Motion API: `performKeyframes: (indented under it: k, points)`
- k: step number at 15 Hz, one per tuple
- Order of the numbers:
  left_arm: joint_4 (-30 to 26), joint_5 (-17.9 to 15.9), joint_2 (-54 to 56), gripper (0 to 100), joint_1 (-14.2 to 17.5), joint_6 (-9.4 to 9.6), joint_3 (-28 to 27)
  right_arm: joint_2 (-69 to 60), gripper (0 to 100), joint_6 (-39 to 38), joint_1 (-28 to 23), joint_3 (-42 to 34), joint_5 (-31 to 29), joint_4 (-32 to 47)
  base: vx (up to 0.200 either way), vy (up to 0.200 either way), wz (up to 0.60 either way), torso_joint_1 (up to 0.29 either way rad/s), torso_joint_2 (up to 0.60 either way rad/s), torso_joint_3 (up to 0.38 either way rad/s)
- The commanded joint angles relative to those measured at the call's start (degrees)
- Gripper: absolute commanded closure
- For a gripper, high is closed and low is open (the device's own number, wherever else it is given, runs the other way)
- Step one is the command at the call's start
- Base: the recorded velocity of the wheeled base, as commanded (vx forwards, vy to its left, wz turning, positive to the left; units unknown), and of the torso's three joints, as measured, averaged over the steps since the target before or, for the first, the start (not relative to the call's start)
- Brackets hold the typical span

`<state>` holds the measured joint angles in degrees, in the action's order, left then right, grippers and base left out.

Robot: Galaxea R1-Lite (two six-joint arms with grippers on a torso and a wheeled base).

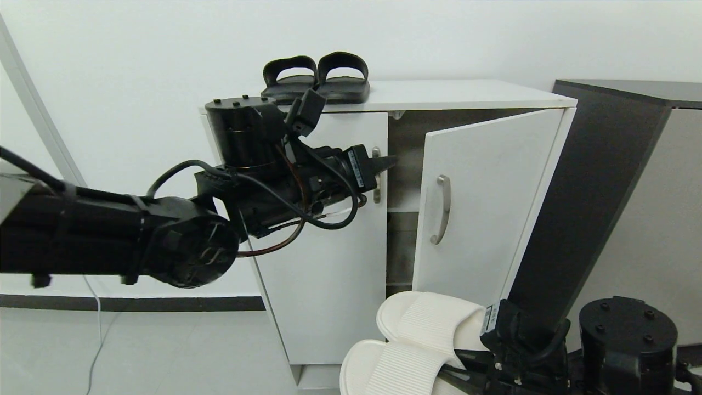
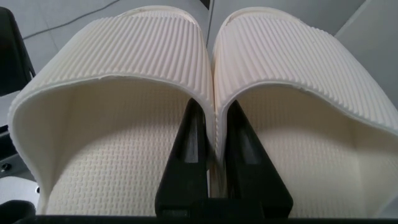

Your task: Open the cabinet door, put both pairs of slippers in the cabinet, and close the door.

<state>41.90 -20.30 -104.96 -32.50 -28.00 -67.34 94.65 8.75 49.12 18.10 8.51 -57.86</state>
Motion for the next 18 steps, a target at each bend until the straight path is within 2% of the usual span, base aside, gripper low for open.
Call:
performKeyframes:
  k: [1,3,6,7,9,13,15,18]
  points:
    - [1.78,0.26,-6.48,100,0.16,-0.04,-4.55,0.19,100,0.04,0.10,-0.09,0.02,0.02,0.000,0.000,0.00,0.000,0.00,0.000]
    - [1.69,0.26,-8.86,100,-0.20,-0.04,-6.49,0.36,100,0.04,0.10,-0.17,-0.07,0.02,0.000,0.000,0.00,0.000,0.00,0.000]
    - [2.22,0.17,-9.47,100,-1.25,-0.04,-6.22,0.54,100,0.04,0.10,-0.26,-0.07,0.02,0.000,0.000,0.00,0.000,0.00,0.000]
    - [2.40,0.17,-9.21,100,-2.13,0.14,-5.87,0.80,100,0.04,0.10,-0.26,-0.07,0.02,-0.200,0.000,0.00,0.002,0.00,0.002]
    - [4.07,0.26,-8.15,100,-3.80,0.32,-3.59,0.80,100,0.04,0.10,-0.35,-0.16,0.02,-0.200,0.000,0.00,0.002,0.00,0.000]
    - [7.32,0.35,-3.58,100,-5.91,2.07,3.88,0.54,100,0.04,0.10,-0.44,-0.16,-0.06,-0.200,0.000,0.00,0.001,0.00,0.006]
    - [7.50,0.35,-2.88,100,-6.08,2.07,4.50,0.54,100,0.04,0.10,-0.44,-0.25,-0.06,-0.200,0.000,0.00,0.002,0.00,0.002]
    - [9.43,0.43,-1.39,100,-5.12,2.43,7.58,0.45,100,-0.05,-0.25,-0.44,-0.25,-0.15,0.000,0.000,0.00,0.000,0.00,0.000]
